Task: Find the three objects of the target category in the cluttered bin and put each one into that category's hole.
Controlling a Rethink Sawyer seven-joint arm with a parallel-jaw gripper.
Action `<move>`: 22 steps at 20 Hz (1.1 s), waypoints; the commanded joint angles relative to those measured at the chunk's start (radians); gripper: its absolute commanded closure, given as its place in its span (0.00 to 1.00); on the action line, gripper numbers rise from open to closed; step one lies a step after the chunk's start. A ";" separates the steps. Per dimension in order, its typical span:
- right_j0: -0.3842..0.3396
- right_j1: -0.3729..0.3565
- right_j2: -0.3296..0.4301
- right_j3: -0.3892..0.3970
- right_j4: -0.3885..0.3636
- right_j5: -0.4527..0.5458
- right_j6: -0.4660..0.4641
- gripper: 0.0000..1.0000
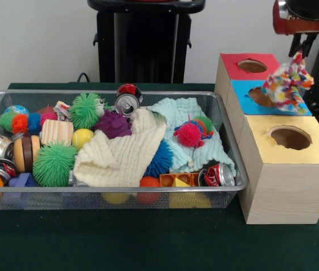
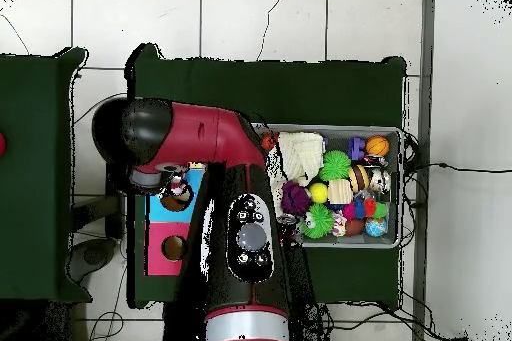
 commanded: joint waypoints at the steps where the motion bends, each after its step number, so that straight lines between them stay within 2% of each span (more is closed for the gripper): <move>1: 0.006 -0.008 0.026 -0.055 -0.034 0.142 0.163 1.00; 6: 0.013 0.050 -0.001 -0.140 -0.077 0.108 0.181 1.00; 8: 0.025 0.066 -0.023 -0.157 -0.105 0.040 0.191 1.00; 12: 0.021 0.091 -0.038 -0.201 -0.132 -0.028 0.194 1.00; 16: 0.007 0.126 -0.038 -0.251 -0.143 -0.040 0.192 1.00; 22: -0.010 0.169 -0.039 -0.286 -0.149 -0.062 0.181 1.00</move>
